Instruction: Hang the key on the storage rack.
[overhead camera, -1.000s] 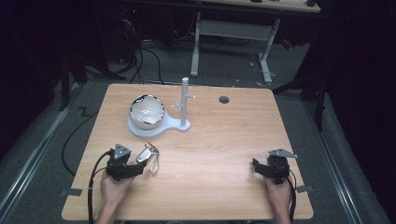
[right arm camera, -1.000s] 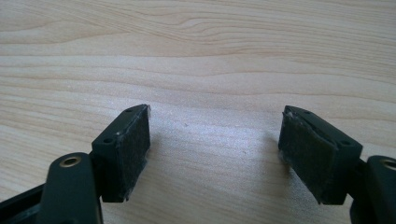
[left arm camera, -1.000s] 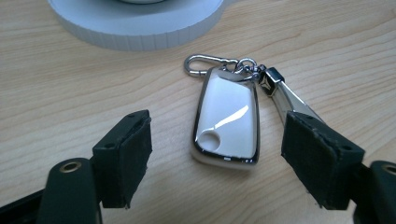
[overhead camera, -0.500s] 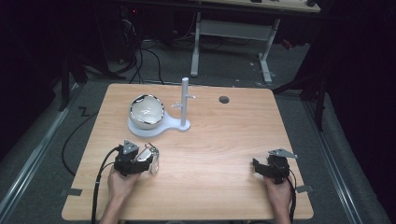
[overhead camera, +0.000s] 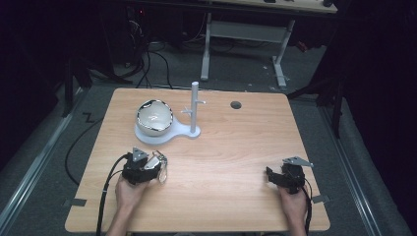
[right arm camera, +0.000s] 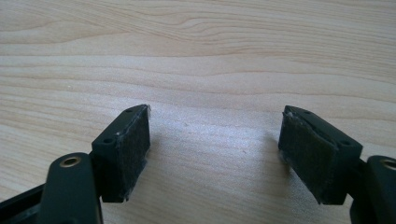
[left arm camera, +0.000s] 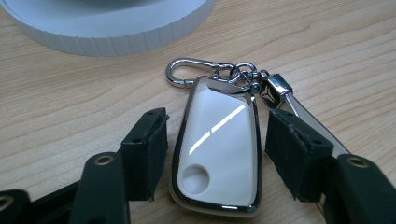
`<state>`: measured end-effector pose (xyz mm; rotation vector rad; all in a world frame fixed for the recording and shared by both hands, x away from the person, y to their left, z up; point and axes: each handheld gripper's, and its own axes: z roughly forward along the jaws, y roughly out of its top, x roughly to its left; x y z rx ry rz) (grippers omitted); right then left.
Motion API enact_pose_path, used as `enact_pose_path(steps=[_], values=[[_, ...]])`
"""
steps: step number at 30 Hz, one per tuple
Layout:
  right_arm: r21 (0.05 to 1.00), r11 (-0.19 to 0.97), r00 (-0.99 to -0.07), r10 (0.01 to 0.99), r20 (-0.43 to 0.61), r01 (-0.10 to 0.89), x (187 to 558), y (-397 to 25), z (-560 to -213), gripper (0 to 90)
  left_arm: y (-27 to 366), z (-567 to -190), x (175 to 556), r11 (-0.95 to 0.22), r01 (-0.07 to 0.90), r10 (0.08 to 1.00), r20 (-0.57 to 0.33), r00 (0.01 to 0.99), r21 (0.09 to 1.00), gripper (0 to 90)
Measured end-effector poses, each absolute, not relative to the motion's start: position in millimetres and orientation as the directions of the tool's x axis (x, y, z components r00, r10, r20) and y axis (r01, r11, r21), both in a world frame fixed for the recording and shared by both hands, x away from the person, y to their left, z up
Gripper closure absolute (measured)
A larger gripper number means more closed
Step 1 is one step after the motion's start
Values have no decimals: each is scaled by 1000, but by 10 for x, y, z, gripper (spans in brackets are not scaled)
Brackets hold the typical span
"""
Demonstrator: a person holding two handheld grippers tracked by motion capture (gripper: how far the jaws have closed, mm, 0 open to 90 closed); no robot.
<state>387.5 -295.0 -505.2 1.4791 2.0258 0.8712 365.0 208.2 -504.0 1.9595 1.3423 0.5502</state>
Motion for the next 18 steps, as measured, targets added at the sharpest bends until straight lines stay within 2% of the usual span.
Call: enact_pose_path(steps=[5, 18], values=[[732, 212, -299, 954, -12, 647, 3875, -2950, -5052, 250, 2071, -5040, 3640, -254, 624, 926, 0, 377, 739, 468], [732, 213, -300, 954, -12, 647, 3875, -2950, -5052, 250, 2056, -5016, 3610, -268, 607, 917, 4, 399, 749, 505]])
